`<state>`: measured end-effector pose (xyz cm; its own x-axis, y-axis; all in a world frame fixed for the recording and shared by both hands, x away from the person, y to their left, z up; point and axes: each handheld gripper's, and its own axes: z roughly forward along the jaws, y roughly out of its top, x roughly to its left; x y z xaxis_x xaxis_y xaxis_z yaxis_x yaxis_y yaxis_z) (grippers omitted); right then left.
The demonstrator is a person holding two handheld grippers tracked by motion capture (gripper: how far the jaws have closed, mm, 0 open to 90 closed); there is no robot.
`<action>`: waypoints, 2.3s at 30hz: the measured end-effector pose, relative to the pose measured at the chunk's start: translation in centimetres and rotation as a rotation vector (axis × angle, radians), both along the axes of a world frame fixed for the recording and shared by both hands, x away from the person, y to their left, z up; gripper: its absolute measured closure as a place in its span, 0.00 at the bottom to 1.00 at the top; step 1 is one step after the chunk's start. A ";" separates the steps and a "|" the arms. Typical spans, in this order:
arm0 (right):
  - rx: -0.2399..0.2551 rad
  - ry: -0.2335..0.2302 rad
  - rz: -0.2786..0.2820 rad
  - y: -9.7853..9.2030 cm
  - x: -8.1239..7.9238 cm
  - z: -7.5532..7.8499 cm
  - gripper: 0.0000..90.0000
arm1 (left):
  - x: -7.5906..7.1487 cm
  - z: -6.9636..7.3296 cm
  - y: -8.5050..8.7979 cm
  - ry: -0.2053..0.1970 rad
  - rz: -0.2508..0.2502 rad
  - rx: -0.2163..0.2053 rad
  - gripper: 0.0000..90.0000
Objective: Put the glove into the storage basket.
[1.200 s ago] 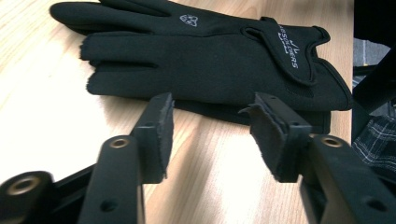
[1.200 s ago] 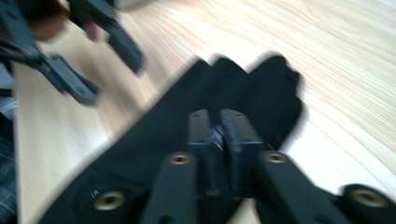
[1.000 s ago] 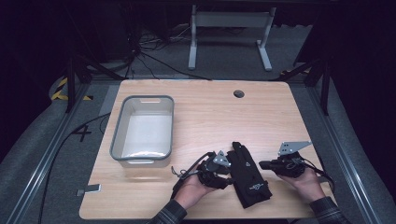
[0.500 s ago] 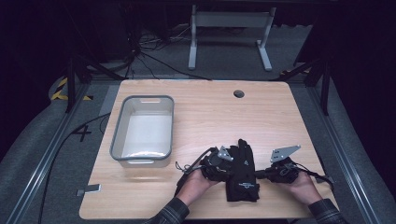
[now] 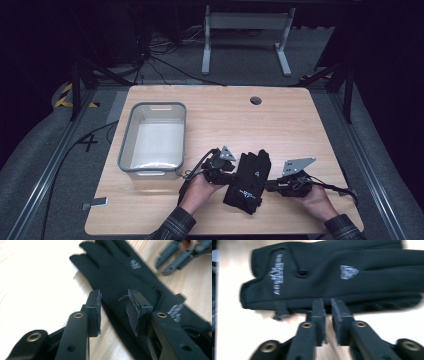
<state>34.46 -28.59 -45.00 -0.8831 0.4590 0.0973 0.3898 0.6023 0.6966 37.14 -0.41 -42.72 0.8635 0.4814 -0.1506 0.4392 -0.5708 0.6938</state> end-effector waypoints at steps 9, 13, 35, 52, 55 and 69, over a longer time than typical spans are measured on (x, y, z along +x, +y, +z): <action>-0.014 -0.117 -0.202 -4.9 0.2 0.5 0.39 | -1.4 0.8 -2.6 0.008 -0.035 0.036 0.46; -0.053 -0.161 -0.280 -6.3 0.5 0.4 0.30 | -1.4 0.2 -3.9 0.008 -0.040 0.060 0.39; -0.042 -0.131 -0.341 -8.3 2.1 -1.7 0.16 | 1.2 -2.1 -4.6 0.093 -0.060 0.131 0.65; -0.039 -0.129 -0.341 -8.3 2.1 -1.8 0.15 | 2.9 5.2 1.0 0.069 -0.036 0.023 0.70; -0.039 -0.129 -0.341 -8.3 2.1 -1.8 0.15 | 3.6 6.8 3.1 0.048 0.004 0.009 0.70; -0.038 -0.127 -0.342 -8.3 2.1 -1.8 0.16 | 6.0 9.2 14.6 0.015 0.231 -0.001 0.69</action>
